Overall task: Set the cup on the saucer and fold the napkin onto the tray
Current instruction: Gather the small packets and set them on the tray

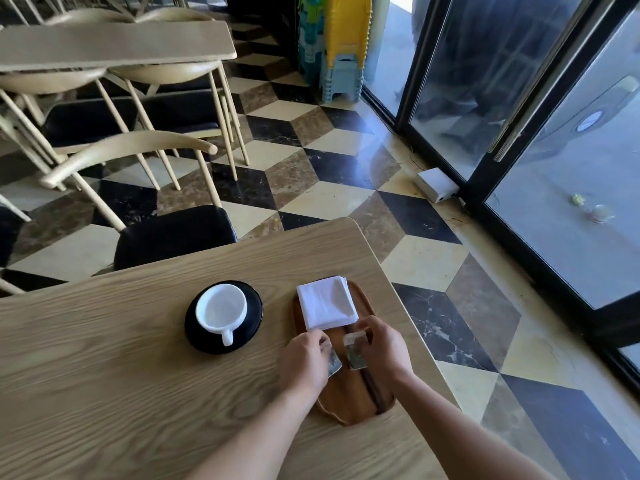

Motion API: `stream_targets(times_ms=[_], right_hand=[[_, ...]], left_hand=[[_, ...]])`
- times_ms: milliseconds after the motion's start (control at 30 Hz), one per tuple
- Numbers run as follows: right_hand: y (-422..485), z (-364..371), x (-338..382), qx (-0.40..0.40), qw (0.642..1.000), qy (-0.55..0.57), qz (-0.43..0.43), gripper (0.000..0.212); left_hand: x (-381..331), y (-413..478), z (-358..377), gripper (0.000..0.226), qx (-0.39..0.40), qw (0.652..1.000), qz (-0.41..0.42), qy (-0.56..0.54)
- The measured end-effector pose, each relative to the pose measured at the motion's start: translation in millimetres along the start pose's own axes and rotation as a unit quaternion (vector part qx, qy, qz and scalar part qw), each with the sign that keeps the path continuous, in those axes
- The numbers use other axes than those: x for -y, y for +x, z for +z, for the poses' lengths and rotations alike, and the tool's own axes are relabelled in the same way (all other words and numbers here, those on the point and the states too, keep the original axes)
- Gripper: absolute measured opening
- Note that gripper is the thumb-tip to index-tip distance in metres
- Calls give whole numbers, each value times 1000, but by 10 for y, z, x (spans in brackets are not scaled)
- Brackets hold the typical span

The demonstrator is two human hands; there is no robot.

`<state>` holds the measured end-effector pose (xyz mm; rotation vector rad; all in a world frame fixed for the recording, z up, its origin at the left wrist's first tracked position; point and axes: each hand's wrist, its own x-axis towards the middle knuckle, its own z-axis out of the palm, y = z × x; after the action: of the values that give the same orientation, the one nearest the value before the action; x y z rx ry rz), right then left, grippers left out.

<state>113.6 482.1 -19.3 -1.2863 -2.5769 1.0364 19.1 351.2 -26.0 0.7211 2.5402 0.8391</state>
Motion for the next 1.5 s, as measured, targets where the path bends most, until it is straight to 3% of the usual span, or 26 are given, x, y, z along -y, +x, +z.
stream_targets(times_ms=[100, 233, 533, 800, 900, 1100, 1500], right_hand=[[44, 23, -19, -5, 1000, -19, -23, 23], [38, 26, -56, -23, 998, -35, -51, 27], [-207, -31, -215, -25, 977, -116, -178, 19], [-233, 36, -199, -11, 974, -135, -179, 23], [-218, 36, -227, -19, 977, -121, -174, 23], [-191, 82, -203, 9, 972, -163, -169, 29], [-192, 98, -189, 10, 979, -144, -147, 32]], left_hand=[[-7, 5, 26, 9, -23, 997, 50, 45], [26, -47, 22, 28, -33, 994, 92, 52], [237, -275, 22, 23, 0, 957, 252, 141], [265, -267, 76, 13, 6, 953, 265, 149], [291, -260, 41, 18, -2, 958, 264, 115], [343, -281, 70, 23, 18, 945, 283, 165], [370, -299, 56, 26, 13, 948, 281, 149]])
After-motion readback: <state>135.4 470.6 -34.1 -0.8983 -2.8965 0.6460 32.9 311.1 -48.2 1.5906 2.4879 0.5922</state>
